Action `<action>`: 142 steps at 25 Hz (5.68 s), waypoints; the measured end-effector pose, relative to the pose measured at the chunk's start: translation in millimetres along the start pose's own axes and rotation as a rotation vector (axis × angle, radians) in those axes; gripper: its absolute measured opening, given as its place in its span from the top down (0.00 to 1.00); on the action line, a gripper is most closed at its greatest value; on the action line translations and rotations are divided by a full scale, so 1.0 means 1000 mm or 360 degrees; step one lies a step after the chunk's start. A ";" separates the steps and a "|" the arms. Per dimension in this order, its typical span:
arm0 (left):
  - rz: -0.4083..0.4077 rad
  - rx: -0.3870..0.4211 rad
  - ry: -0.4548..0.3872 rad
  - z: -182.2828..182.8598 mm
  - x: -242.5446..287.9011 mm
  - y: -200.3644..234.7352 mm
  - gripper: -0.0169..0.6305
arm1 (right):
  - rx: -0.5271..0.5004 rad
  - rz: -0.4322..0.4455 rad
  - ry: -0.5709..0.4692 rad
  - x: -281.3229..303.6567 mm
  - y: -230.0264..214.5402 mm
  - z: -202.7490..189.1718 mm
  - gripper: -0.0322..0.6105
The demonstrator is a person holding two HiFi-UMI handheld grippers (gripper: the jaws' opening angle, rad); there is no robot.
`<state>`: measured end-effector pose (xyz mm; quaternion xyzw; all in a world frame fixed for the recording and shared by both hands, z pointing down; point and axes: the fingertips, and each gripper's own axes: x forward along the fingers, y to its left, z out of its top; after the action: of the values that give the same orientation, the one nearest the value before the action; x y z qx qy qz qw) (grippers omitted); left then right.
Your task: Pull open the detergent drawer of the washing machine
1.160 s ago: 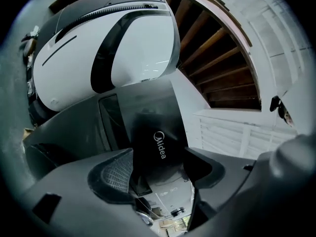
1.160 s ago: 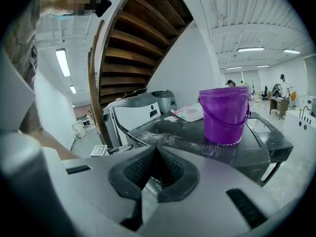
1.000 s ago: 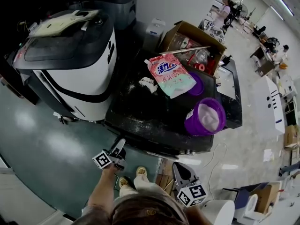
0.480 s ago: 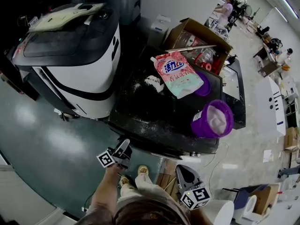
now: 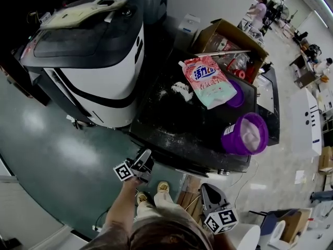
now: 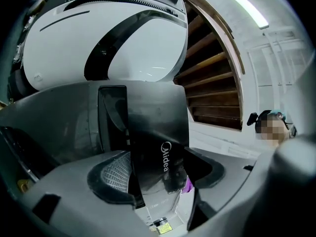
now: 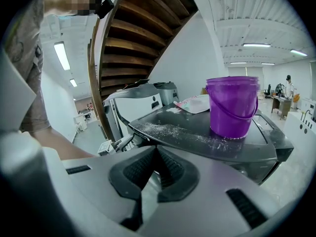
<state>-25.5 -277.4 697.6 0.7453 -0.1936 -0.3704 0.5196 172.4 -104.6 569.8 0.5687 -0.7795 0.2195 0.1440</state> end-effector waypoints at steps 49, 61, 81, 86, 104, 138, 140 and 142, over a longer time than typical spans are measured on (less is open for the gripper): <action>-0.0051 -0.0104 -0.0145 -0.029 -0.102 -0.041 0.52 | -0.0026 0.0085 -0.0011 -0.036 0.045 -0.029 0.95; -0.0048 -0.0108 -0.0166 -0.037 -0.127 -0.050 0.55 | -0.0047 0.0140 0.0019 -0.041 0.060 -0.038 0.95; 0.0108 -0.0123 -0.0167 -0.030 -0.155 -0.061 0.55 | -0.0093 0.0209 -0.0029 -0.037 0.072 -0.031 0.95; 0.0146 0.0022 -0.0074 -0.014 -0.149 -0.093 0.55 | -0.0093 0.0225 -0.0072 -0.030 0.071 -0.016 0.95; 0.0563 0.0790 0.0246 0.018 -0.073 -0.226 0.54 | -0.0047 0.0291 -0.0268 0.009 0.068 0.038 0.95; 0.0858 0.1874 0.0438 0.001 -0.054 -0.223 0.94 | -0.0108 0.0190 -0.0357 0.010 0.039 0.053 0.95; 0.0855 0.1853 0.0424 0.002 -0.053 -0.223 0.94 | -0.0104 0.0183 -0.0367 0.009 0.037 0.055 0.95; 0.0854 0.1832 0.0413 0.002 -0.051 -0.223 0.94 | -0.0097 0.0178 -0.0374 0.009 0.035 0.057 0.95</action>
<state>-82.0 -158.8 510.2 0.8690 -0.4764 0.0285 0.1306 138.0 -131.7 518.9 0.5415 -0.8279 0.1352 0.0564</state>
